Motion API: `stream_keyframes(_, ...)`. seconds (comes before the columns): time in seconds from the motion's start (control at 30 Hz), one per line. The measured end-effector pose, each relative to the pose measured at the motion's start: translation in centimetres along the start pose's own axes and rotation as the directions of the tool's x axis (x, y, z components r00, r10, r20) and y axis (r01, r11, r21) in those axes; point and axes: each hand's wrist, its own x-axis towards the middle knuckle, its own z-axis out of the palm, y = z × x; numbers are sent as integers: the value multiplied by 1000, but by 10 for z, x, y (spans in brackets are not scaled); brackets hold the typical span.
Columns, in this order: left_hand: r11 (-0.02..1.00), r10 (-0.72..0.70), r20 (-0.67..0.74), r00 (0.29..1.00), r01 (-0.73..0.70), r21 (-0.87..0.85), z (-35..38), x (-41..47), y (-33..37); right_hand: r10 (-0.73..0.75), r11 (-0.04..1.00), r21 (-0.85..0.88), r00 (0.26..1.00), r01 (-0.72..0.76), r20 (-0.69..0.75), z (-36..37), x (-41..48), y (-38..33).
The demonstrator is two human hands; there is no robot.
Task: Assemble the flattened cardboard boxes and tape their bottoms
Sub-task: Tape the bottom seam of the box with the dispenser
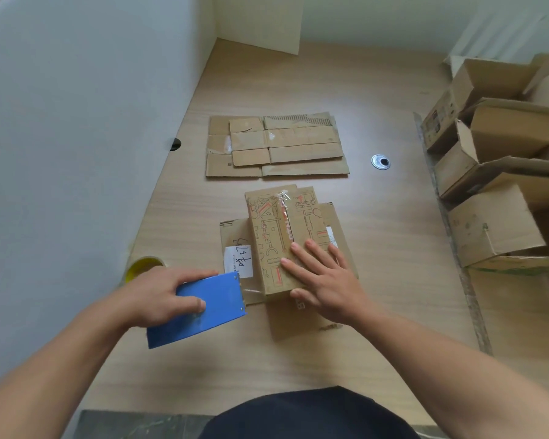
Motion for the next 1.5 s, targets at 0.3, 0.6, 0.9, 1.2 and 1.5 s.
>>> stream_keyframes(0.3, 967, 4, -127, 992, 29, 254, 19, 31, 14, 52, 999, 12, 994, -53, 99, -1, 2, 2)
stream_keyframes(0.6, 919, 0, -202, 979, 80, 386, 29, 39, 42, 80, 991, 101, 991, -91, 104, -3, 5, -4)
stream_keyframes(0.9, 877, -11, -261, 965, 134, 461, 41, 35, 68, 355, 904, 262, 935, -337, -23, 2, 24, -50)
stream_keyframes(1.2, 860, -13, -292, 956, 160, 484, 45, 33, 73, 383, 900, 250, 922, -358, -60, 4, 27, -56)
stream_keyframes(1.5, 856, 0, -283, 959, 147, 495, 39, 32, 81, 401, 893, 241, 915, -381, -37, -3, 32, -59)
